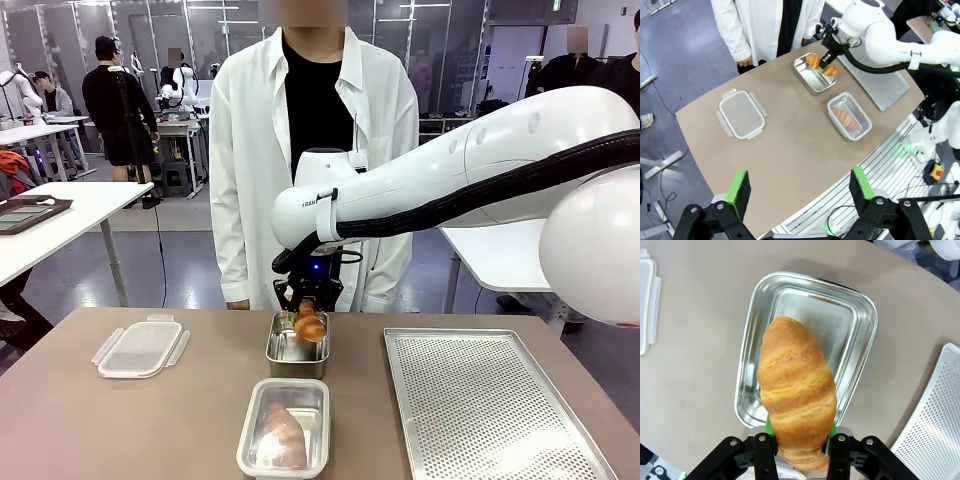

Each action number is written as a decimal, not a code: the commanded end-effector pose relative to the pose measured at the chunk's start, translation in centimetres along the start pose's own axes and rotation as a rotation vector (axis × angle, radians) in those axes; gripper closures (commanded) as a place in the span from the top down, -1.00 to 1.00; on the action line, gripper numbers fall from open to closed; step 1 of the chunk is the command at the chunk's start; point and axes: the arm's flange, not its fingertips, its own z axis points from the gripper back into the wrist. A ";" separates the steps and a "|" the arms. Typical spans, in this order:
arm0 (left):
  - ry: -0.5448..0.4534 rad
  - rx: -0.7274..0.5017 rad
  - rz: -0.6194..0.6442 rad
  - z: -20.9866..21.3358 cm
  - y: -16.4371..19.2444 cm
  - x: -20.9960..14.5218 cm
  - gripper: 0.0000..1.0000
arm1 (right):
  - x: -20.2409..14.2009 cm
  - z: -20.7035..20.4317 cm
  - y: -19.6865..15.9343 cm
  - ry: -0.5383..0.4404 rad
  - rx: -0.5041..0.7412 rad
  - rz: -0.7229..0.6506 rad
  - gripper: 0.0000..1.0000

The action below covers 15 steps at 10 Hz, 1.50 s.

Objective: Place the bread into the airtight container.
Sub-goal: Pick up a Butter Roll and place it into an empty Airtight Container.

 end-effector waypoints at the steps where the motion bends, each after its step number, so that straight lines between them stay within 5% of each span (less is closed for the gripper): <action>1: 0.001 -0.016 -0.020 0.1 0.0 -0.1 1.00 | 0.5 -0.6 0.1 0.008 0.029 -0.021 -0.20; 2: 0.001 -0.016 -0.020 0.1 0.0 -0.1 1.00 | 0.5 -0.9 0.3 0.003 0.044 -0.011 -0.20; 3: 0.001 -0.016 -0.020 0.1 0.0 -0.1 1.00 | 0.7 -1.2 0.3 -0.008 0.054 -0.006 0.44; 4: 0.001 -0.016 -0.020 0.1 0.0 -0.1 1.00 | 0.8 -1.4 0.3 -0.006 0.037 -0.008 0.83; 5: 0.001 -0.016 -0.020 0.1 0.0 -0.1 1.00 | 0.8 -1.6 0.1 0.002 0.042 -0.012 1.00; 15: 0.001 -0.016 -0.020 0.1 0.0 -0.1 1.00 | 0.8 -1.7 0.2 0.007 0.033 -0.014 1.00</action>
